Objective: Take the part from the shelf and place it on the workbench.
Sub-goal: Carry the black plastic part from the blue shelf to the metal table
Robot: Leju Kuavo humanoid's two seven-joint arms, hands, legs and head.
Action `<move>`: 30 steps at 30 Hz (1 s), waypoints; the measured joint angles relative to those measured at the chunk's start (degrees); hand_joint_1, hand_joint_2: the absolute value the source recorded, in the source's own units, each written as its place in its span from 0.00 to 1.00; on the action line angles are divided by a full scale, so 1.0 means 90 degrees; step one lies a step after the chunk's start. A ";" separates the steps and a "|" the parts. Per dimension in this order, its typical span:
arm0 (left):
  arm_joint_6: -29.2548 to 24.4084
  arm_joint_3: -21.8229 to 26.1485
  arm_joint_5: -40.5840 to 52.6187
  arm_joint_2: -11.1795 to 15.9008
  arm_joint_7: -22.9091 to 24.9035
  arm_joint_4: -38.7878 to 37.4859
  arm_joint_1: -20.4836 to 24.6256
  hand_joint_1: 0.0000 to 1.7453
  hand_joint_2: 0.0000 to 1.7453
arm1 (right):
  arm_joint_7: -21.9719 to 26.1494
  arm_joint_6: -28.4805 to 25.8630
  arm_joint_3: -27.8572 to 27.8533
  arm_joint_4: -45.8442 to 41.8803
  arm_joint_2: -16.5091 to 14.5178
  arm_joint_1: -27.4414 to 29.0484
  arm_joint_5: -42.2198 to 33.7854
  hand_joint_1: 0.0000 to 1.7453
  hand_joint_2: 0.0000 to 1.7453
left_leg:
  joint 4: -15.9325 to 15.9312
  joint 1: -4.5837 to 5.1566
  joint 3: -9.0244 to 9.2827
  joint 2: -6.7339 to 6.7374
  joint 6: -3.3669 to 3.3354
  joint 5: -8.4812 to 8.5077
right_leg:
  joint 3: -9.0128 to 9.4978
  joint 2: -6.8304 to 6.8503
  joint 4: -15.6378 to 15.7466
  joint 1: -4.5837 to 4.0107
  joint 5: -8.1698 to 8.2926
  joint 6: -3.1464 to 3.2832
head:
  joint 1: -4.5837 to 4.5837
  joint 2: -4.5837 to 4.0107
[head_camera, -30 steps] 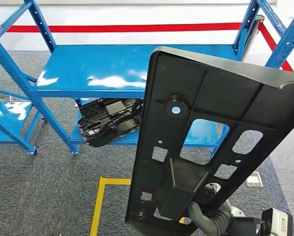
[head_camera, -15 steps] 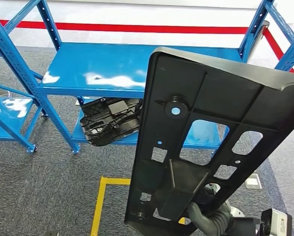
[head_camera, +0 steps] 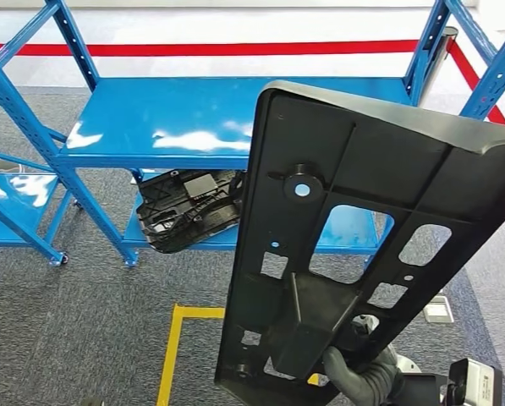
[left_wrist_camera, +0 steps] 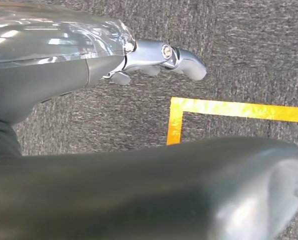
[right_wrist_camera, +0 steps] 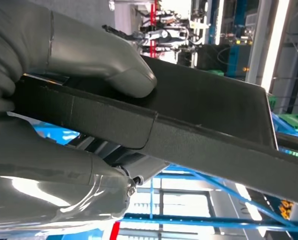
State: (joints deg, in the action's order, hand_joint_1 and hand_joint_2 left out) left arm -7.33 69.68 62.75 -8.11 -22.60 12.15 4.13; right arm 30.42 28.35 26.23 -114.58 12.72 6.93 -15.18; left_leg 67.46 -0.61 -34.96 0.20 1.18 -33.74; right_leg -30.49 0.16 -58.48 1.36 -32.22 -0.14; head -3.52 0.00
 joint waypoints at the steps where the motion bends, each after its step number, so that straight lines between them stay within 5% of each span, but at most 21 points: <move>1: 0.0000 0.0000 0.0000 0.0000 0.0000 0.0000 0.0001 0.00 1.00 | 0.0000 0.0000 0.0000 -0.0001 0.0000 -0.0002 0.0000 1.00 1.00 | -0.0417 0.0009 0.0196 -0.0005 -0.0028 0.0187 | 0.0007 -0.0006 -0.0002 -0.0007 -0.0010 -0.0014 | 0.0000 0.0000; 3: 0.0000 0.0000 0.0000 0.0000 -0.0001 0.0000 0.0002 0.00 1.00 | 0.0000 0.0000 0.0000 -0.0001 0.0000 -0.0004 0.0000 1.00 1.00 | -0.0885 0.0038 0.0408 -0.0015 -0.0088 0.0328 | 0.0003 -0.0016 -0.0005 -0.0016 -0.0016 -0.0055 | 0.0001 0.0000; 7: -0.0001 0.0000 0.0000 0.0000 -0.0002 0.0000 0.0017 0.00 1.00 | 0.0001 0.0000 -0.0001 -0.0005 0.0002 -0.0010 -0.0001 1.00 1.00 | -0.1023 0.0036 0.0431 -0.0004 -0.0240 0.0279 | -0.0042 -0.0020 -0.0094 -0.0019 -0.0107 -0.0183 | 0.0004 0.0000; 11: 0.0001 0.0000 0.0000 0.0000 -0.0002 0.0000 0.0010 0.00 1.00 | 0.0000 0.0000 0.0000 -0.0004 0.0006 -0.0004 -0.0001 1.00 1.00 | -0.1076 0.0028 0.0443 0.0017 -0.0316 0.0303 | -0.0629 -0.0022 -0.1416 -0.0023 -0.0814 -0.0213 | 0.0004 0.0000; 13: 0.0001 0.0000 0.0000 0.0000 -0.0001 0.0000 0.0009 0.00 1.00 | 0.0000 0.0000 0.0000 0.0001 0.0007 0.0006 -0.0001 1.00 1.00 | -0.1073 0.0039 0.0451 0.0021 -0.0320 0.0298 | -0.0801 -0.0021 -0.1780 -0.0025 -0.0807 -0.0228 | 0.0003 0.0000; 16: 0.0001 0.0000 0.0000 0.0000 0.0000 0.0000 0.0014 0.00 1.00 | 0.0000 0.0000 -0.0001 0.0004 0.0007 0.0001 -0.0001 1.00 1.00 | -0.1062 0.0048 0.0487 0.0016 -0.0288 0.0267 | -0.0317 -0.0015 -0.0739 -0.0026 -0.0163 -0.0218 | 0.0003 0.0000; 18: 0.0001 0.0000 0.0000 0.0000 0.0000 0.0000 0.0013 0.00 1.00 | 0.0000 0.0000 0.0001 0.0002 0.0007 -0.0001 -0.0001 1.00 1.00 | -0.1040 0.0067 0.0494 0.0011 -0.0240 0.0242 | -0.0045 -0.0017 -0.0147 -0.0042 0.0035 -0.0179 | 0.0003 0.0000; 21: 0.0001 0.0000 0.0000 0.0001 0.0000 0.0000 0.0016 0.00 1.00 | 0.0000 0.0000 -0.0001 -0.0001 0.0006 -0.0004 -0.0001 1.00 1.00 | -0.1014 0.0075 0.0483 0.0007 -0.0182 0.0227 | -0.0038 -0.0028 -0.0043 -0.0040 0.0004 -0.0099 | 0.0002 0.0000; 23: 0.0000 0.0000 0.0000 0.0002 -0.0001 0.0000 0.0020 0.00 1.00 | 0.0000 0.0000 0.0000 -0.0001 0.0003 -0.0005 -0.0001 1.00 1.00 | -0.0807 0.0065 0.0397 0.0004 -0.0117 0.0054 | -0.0040 -0.0021 -0.0023 -0.0010 0.0007 -0.0030 | 0.0001 0.0000; 27: 0.0001 0.0000 0.0000 0.0002 -0.0001 0.0000 0.0006 0.00 1.00 | 0.0000 0.0000 -0.0001 -0.0001 0.0000 0.0001 -0.0001 1.00 1.00 | 0.0654 0.0027 -0.0262 0.0002 -0.0007 -0.0609 | -0.0045 0.0003 -0.0021 -0.0009 0.0005 0.0025 | 0.0000 0.0000; 28: 0.0001 0.0000 0.0000 0.0002 0.0000 0.0000 0.0001 0.00 1.00 | 0.0000 0.0000 -0.0001 -0.0001 0.0000 0.0002 -0.0001 1.00 1.00 | 0.0782 0.0027 -0.0330 0.0002 -0.0010 -0.0567 | -0.0039 0.0004 -0.0021 -0.0013 0.0002 0.0028 | 0.0000 0.0000; 30: 0.0001 0.0000 0.0000 0.0002 0.0000 0.0000 -0.0002 0.00 1.00 | 0.0000 0.0000 -0.0001 -0.0001 0.0000 0.0000 -0.0001 1.00 1.00 | 0.0300 0.0033 -0.0132 0.0000 -0.0057 -0.0147 | -0.0010 -0.0004 -0.0022 -0.0023 -0.0010 0.0027 | 0.0000 0.0000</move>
State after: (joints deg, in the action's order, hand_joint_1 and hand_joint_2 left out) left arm -7.32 69.68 62.75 -8.09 -22.60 12.15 4.11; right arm 30.42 28.35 26.22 -114.60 12.72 6.92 -15.19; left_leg 70.15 -0.32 -36.15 0.21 0.67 -35.07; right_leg -30.59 0.12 -58.67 1.15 -32.31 0.10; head -3.52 0.00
